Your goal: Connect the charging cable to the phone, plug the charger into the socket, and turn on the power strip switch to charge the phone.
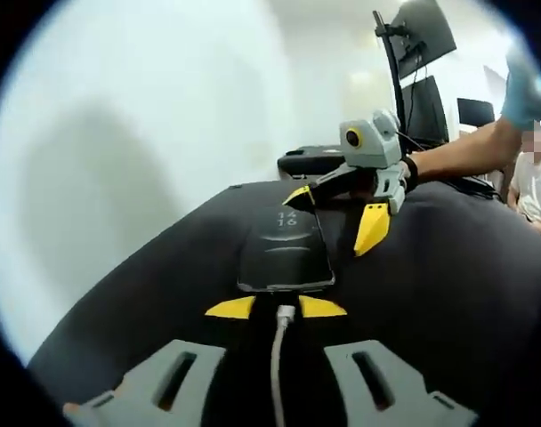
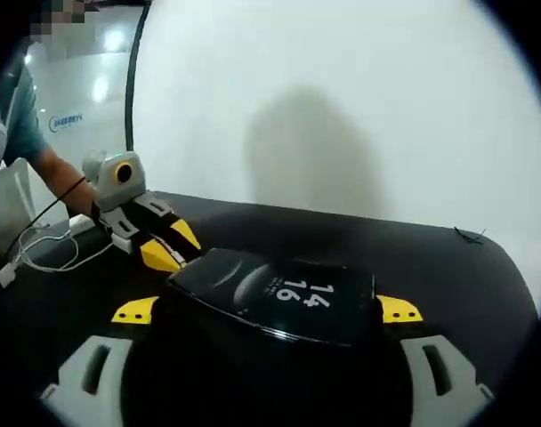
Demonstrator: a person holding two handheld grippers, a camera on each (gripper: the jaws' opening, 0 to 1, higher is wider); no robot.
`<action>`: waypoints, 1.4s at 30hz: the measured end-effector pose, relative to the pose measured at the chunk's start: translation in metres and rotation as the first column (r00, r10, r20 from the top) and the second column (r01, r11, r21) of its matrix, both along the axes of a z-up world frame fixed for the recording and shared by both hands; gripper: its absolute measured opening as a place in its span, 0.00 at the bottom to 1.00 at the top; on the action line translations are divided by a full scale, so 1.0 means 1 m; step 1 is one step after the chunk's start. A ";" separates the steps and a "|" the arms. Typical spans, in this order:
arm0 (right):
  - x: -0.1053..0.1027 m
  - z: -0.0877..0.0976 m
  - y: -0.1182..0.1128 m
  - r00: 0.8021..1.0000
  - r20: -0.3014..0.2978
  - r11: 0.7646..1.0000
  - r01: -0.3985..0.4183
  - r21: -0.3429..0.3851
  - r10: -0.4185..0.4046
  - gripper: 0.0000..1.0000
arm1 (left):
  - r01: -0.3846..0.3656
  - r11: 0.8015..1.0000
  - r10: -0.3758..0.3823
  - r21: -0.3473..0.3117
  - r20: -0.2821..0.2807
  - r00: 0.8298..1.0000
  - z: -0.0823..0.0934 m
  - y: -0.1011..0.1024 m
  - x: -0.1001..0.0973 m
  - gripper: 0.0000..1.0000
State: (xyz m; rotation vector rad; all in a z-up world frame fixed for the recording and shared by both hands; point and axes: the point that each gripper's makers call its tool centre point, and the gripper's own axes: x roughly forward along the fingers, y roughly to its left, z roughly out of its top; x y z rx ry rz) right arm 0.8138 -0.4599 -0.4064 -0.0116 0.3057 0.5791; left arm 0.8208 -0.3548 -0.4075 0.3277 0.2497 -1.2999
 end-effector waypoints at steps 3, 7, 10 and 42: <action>0.000 0.000 0.000 1.000 -0.001 1.000 -0.001 0.001 0.001 0.93 | 0.018 1.000 -0.018 0.008 -0.003 1.000 0.000 0.003 -0.005 0.16; 0.001 0.001 -0.001 1.000 -0.003 1.000 0.000 0.009 0.000 0.93 | 0.024 0.999 -0.024 0.025 -0.008 1.000 0.001 0.011 -0.007 0.18; 0.002 0.000 -0.002 1.000 -0.002 1.000 0.000 0.004 0.000 0.93 | 0.054 0.998 -0.053 0.045 -0.013 0.998 0.001 0.016 -0.015 0.18; 0.001 0.001 0.000 1.000 -0.002 1.000 0.004 0.019 -0.004 0.93 | 0.217 0.968 -0.225 0.122 0.052 0.973 0.002 0.007 -0.024 0.04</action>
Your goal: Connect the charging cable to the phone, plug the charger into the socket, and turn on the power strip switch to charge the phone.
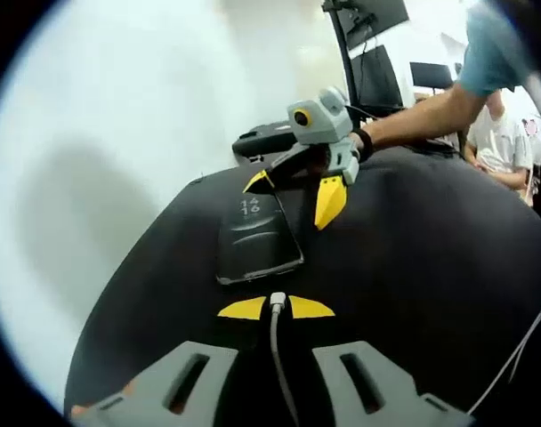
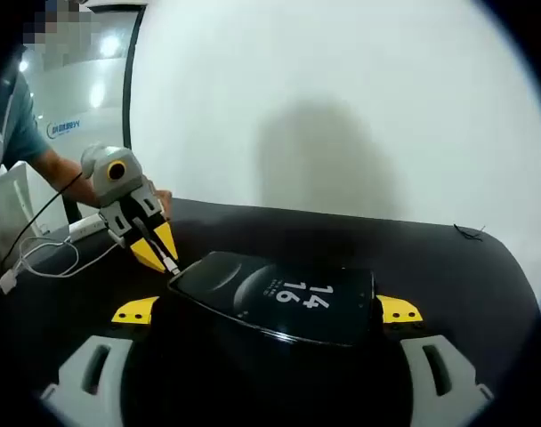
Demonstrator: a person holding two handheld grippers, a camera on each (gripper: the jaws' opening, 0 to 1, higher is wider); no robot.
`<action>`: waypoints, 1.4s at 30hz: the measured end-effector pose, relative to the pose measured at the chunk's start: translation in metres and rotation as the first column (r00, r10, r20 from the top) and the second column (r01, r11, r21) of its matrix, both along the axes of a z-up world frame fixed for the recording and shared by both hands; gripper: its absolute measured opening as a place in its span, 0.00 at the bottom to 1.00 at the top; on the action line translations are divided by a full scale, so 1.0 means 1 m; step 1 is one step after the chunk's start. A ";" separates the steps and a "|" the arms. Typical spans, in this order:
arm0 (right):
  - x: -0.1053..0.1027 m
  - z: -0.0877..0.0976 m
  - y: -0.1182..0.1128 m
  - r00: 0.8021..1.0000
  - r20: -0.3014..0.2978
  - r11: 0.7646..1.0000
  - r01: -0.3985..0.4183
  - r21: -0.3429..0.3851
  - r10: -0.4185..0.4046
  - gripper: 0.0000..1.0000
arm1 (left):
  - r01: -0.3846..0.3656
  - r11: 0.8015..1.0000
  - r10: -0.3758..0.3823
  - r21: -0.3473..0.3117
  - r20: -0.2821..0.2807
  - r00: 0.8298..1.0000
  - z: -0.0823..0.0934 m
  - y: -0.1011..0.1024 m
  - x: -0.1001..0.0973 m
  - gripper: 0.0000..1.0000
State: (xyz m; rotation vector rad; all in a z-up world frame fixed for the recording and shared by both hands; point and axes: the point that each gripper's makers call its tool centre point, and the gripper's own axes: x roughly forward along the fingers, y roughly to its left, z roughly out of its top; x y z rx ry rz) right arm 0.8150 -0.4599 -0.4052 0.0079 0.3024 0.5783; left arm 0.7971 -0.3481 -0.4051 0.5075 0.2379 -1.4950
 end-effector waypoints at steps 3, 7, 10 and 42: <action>0.000 0.000 0.000 1.000 0.000 1.000 0.000 0.002 0.000 0.93 | -0.114 0.987 0.105 -0.111 -0.086 0.991 0.013 -0.002 0.008 0.03; 0.000 0.000 0.000 1.000 -0.001 1.000 0.002 0.006 -0.002 0.93 | -0.202 0.964 0.187 -0.171 -0.099 0.977 0.014 0.006 0.025 0.03; 0.000 0.000 0.000 1.000 -0.001 1.000 0.002 0.010 -0.002 0.93 | -0.239 0.943 0.206 -0.232 -0.155 0.966 0.017 0.003 0.019 0.03; 0.002 0.001 -0.001 1.000 0.003 1.000 0.012 0.012 -0.012 0.92 | -0.179 0.965 0.166 -0.189 -0.085 0.982 -0.001 -0.008 0.015 0.03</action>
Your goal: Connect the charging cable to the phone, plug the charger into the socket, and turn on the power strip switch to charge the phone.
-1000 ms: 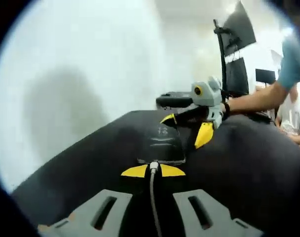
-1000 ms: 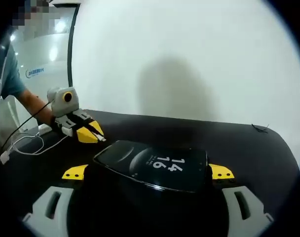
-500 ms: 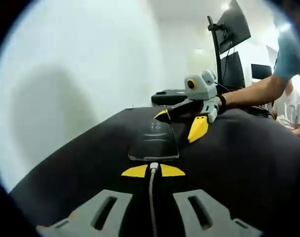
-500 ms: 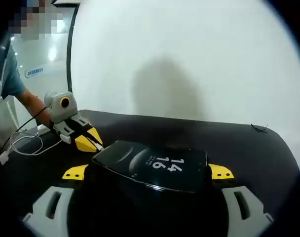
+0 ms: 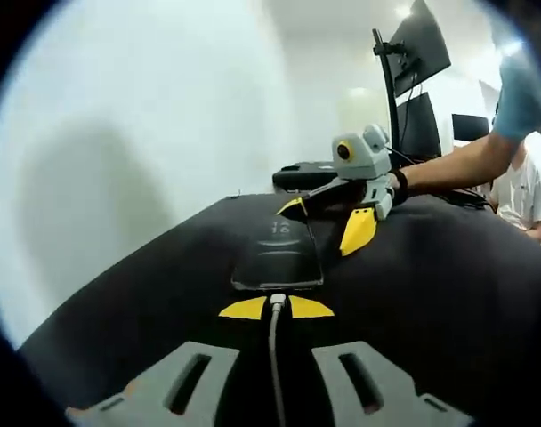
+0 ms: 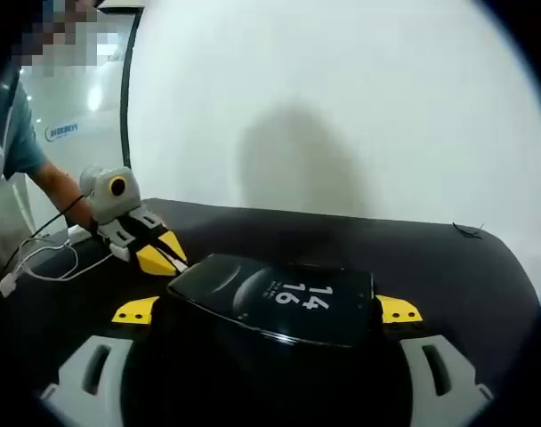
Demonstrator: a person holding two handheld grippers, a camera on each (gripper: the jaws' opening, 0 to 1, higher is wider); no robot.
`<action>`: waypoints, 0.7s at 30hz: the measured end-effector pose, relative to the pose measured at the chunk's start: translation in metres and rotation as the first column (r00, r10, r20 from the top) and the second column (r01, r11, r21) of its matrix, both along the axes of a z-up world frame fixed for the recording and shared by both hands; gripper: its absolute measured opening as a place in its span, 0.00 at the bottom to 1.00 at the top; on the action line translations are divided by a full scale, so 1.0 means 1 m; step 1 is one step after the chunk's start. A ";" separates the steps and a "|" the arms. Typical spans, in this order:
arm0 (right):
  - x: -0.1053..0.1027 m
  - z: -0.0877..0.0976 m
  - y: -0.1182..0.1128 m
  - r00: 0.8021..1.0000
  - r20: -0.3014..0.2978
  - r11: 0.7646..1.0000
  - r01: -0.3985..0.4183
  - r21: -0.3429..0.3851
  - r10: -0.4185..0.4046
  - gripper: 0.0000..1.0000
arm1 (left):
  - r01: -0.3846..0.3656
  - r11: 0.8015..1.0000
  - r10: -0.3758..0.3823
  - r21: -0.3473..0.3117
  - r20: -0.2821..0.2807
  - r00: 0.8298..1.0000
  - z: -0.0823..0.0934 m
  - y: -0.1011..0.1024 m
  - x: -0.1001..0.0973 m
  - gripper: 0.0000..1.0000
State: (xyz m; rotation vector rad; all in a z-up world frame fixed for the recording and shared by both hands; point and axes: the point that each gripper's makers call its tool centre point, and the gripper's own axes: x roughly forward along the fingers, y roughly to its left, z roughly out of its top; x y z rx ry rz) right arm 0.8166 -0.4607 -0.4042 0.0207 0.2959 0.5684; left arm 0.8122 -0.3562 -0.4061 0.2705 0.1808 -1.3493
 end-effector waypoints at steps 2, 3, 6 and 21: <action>0.000 0.000 -0.001 1.000 0.000 1.000 0.000 -0.001 0.000 0.92 | 0.001 1.000 -0.001 0.000 0.007 1.000 0.000 0.000 0.000 0.03; 0.000 0.000 0.000 1.000 0.000 1.000 0.000 -0.002 0.000 0.92 | 0.000 1.000 0.000 0.001 0.008 1.000 0.000 0.000 -0.001 0.03; 0.000 0.000 0.000 1.000 0.000 1.000 -0.001 -0.002 0.001 0.92 | -0.004 1.000 0.004 -0.017 0.012 1.000 0.004 0.001 -0.001 0.03; -0.002 0.002 -0.001 1.000 -0.005 1.000 0.007 0.019 -0.007 0.92 | 0.004 1.000 -0.004 -0.002 0.031 1.000 -0.001 -0.002 -0.002 0.03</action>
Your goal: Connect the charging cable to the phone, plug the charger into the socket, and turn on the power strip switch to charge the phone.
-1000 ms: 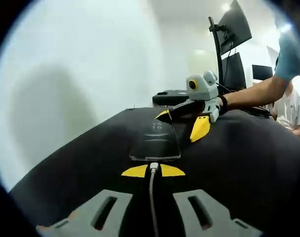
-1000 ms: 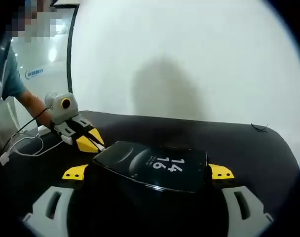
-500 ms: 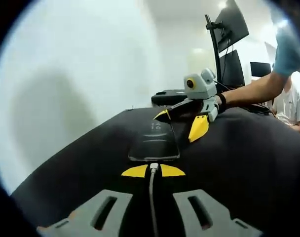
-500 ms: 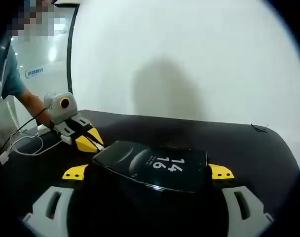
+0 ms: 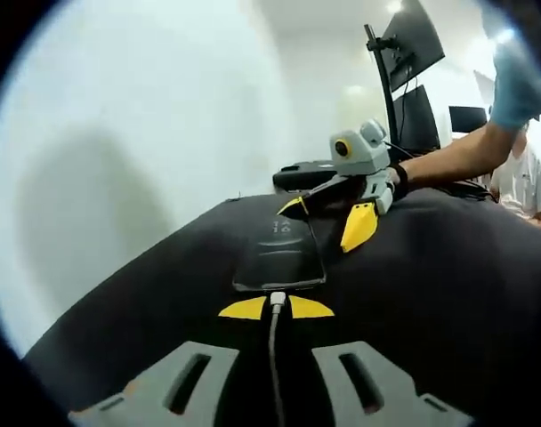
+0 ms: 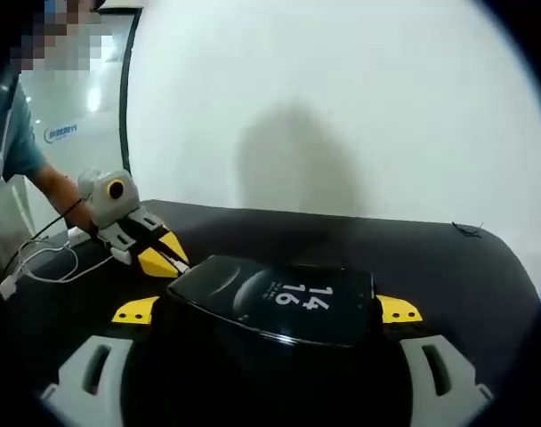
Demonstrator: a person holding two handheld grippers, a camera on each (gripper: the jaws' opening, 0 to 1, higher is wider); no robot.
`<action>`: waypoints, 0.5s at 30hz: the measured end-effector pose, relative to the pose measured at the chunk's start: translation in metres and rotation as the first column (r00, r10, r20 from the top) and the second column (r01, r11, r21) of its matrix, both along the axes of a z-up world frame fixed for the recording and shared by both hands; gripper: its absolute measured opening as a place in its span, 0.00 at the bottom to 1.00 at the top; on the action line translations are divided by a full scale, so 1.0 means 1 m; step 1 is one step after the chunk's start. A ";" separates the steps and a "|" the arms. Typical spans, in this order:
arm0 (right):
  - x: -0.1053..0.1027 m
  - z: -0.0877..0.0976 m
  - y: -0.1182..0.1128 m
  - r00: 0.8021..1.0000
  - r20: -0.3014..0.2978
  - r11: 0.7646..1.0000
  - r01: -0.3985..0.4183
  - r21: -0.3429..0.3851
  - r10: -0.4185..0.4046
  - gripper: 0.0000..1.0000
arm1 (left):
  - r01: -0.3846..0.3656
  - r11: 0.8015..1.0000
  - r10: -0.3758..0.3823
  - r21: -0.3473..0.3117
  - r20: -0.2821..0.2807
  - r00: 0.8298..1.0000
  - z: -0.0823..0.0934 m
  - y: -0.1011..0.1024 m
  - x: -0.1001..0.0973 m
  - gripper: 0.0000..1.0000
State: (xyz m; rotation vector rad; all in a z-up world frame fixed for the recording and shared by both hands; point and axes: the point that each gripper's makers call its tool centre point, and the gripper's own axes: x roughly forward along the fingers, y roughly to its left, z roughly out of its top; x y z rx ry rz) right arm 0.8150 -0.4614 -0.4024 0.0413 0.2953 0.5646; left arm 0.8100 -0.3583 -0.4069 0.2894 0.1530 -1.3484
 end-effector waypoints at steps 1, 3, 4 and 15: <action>0.000 0.000 0.000 1.000 -0.001 1.000 -0.001 0.000 0.001 0.92 | -0.001 1.000 0.001 -0.003 -0.005 1.000 0.000 0.000 0.000 0.03; 0.000 0.000 0.002 1.000 -0.001 1.000 -0.001 -0.002 0.001 0.93 | -0.002 1.000 0.002 -0.005 -0.009 1.000 0.000 0.000 0.001 0.03; 0.000 0.000 0.002 1.000 -0.001 1.000 -0.003 -0.003 0.003 0.93 | -0.001 1.000 0.001 -0.003 -0.009 1.000 0.000 -0.001 0.001 0.03; -0.001 0.000 0.003 1.000 -0.004 1.000 -0.003 0.017 0.003 0.92 | 0.000 0.998 -0.002 0.060 0.030 1.000 -0.002 -0.003 -0.003 0.00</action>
